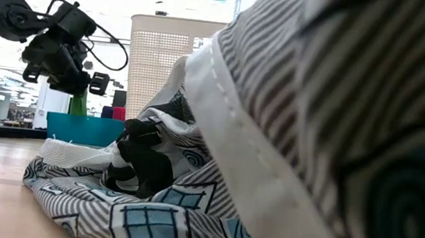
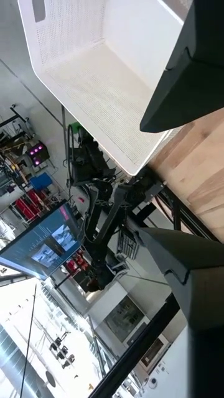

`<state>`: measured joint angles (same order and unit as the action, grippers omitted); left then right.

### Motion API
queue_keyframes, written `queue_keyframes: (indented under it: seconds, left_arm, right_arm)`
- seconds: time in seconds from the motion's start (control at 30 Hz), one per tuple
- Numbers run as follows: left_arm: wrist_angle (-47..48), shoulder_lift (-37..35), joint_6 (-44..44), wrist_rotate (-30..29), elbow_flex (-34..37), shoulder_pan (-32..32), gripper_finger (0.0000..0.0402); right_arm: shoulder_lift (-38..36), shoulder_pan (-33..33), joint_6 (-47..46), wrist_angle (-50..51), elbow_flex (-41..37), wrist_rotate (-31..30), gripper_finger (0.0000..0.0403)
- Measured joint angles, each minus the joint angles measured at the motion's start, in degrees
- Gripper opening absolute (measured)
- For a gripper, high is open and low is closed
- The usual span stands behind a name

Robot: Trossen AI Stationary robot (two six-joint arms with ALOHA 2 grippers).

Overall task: Pick & place medical supplies in basket/bin
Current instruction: Put the green bandage into the blue bin

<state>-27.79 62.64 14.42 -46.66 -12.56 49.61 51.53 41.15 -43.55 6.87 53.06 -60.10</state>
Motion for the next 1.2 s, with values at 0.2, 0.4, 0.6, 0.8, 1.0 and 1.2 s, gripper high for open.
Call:
queue_keyframes:
  seconds: [0.2, 0.4, 0.6, 0.8, 1.0, 1.2]
  left_arm:
    - [0.2, 3.5, 5.6, -1.4, 0.0, -0.5, 0.0037]
    - [-2.2, 6.6, 7.3, -3.1, 0.0, -1.9, 0.0037]
    - [-5.6, 10.3, 7.0, -5.0, 0.0, -3.7, 0.0037]
    - [-9.7, 14.8, 6.9, -6.2, 0.0, -5.7, 0.0037]
    - [-15.5, 19.4, 6.9, -9.0, 0.0, -7.7, 0.0039]
    - [-18.8, 22.4, 6.9, -11.4, -0.1, -8.7, 0.004]
  right_arm:
    - [0.0, 0.0, 0.0, 0.0, 0.0, 0.0, 0.026]
    - [0.0, 0.1, 0.0, 0.2, 0.0, 0.0, 0.026]
    - [0.0, 0.0, 0.0, 0.5, 0.0, 0.0, 0.026]
    - [0.0, 0.1, 0.0, 0.5, 0.0, 0.0, 0.026]
    - [0.0, 0.1, 0.4, 0.4, 0.0, 0.1, 0.026]
    - [0.0, 0.1, 0.2, 0.4, 0.0, 0.8, 0.026]
